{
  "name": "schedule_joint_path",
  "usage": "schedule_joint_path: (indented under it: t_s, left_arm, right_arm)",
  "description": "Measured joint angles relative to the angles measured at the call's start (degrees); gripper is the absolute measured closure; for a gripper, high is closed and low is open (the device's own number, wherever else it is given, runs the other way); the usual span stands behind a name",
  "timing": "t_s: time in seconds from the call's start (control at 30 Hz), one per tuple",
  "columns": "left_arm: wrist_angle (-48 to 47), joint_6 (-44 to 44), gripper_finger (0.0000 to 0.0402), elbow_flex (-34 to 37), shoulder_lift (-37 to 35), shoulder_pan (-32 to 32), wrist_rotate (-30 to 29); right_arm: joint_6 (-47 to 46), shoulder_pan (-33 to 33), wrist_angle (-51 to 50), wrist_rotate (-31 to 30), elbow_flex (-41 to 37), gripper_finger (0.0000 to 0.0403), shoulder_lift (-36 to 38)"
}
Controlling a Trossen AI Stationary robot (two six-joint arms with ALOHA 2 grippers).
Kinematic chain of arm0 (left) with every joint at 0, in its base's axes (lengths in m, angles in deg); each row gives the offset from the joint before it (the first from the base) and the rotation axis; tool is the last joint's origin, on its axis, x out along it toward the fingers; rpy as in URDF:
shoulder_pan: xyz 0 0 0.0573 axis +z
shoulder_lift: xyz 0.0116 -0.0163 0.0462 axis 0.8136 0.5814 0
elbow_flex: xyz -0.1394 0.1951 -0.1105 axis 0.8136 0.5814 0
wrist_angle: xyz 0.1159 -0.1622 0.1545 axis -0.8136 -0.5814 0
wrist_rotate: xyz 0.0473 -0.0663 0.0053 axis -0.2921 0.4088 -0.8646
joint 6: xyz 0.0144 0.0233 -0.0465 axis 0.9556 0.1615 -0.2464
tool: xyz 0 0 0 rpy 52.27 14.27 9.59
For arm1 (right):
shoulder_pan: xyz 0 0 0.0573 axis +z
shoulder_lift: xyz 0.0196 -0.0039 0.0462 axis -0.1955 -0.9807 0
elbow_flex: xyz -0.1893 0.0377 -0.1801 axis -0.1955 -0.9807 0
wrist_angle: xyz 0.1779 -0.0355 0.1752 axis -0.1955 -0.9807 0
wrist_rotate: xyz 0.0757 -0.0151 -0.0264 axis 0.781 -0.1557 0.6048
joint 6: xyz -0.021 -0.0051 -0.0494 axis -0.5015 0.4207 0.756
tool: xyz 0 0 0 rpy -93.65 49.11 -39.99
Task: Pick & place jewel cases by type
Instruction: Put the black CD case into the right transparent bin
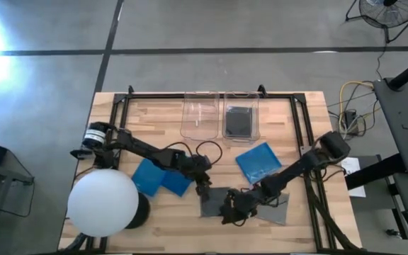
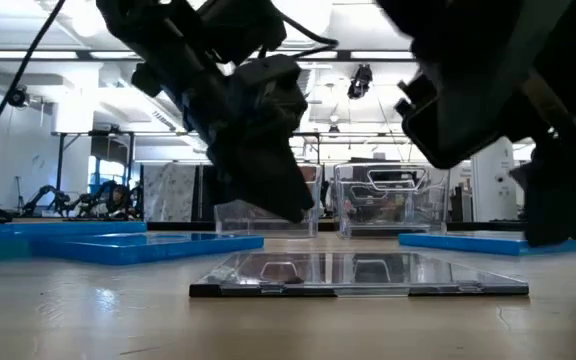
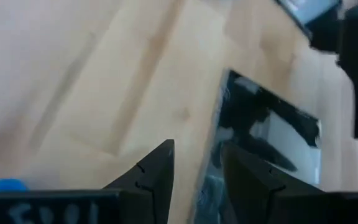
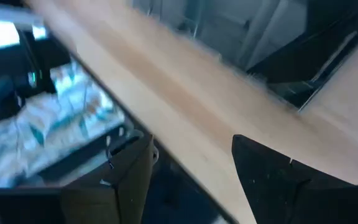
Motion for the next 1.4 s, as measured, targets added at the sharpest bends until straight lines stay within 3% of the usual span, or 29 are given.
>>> schedule_joint_path:
  t_s: [0.23,0.33,0.47,0.7,0.83,1.1,1.4]
  left_arm:
    - [1.03,0.74,0.0287,-1.11,4.05,-0.13,1.00]
    - [2.58,0.80,0.0287,-1.11,5.45,-0.13,4.10]
    - [3.84,-0.84,0.0287,-1.65,7.24,0.02,12.89]
    - [2.10,-1.97,0.0287,-3.29,7.07,0.06,20.18]
    - [2.03,-2.46,0.0287,-4.97,6.68,0.38,27.24]
    - [7.53,-4.85,0.0287,-7.82,6.41,-0.02,38.85]
    - [9.98,-8.21,0.0287,-9.20,6.43,0.01,39.01]
  right_arm:
    - [-6.32,1.71,-4.63,-8.85,3.37,0.0188,-2.90]
    - [-7.53,1.73,-8.81,-9.37,5.75,0.0188,-4.62]
    - [-9.05,1.76,-11.05,-11.58,8.13,0.0188,-6.54]
    - [-4.91,2.12,-16.15,-12.27,10.66,0.0188,-6.81]
    - [-3.63,3.10,-17.39,-12.13,10.74,0.0188,-6.70]
    - [-3.29,3.60,-17.61,-12.56,9.76,0.0188,-6.69]
    - [-1.67,3.55,-17.68,-14.52,9.56,0.0188,-6.73]
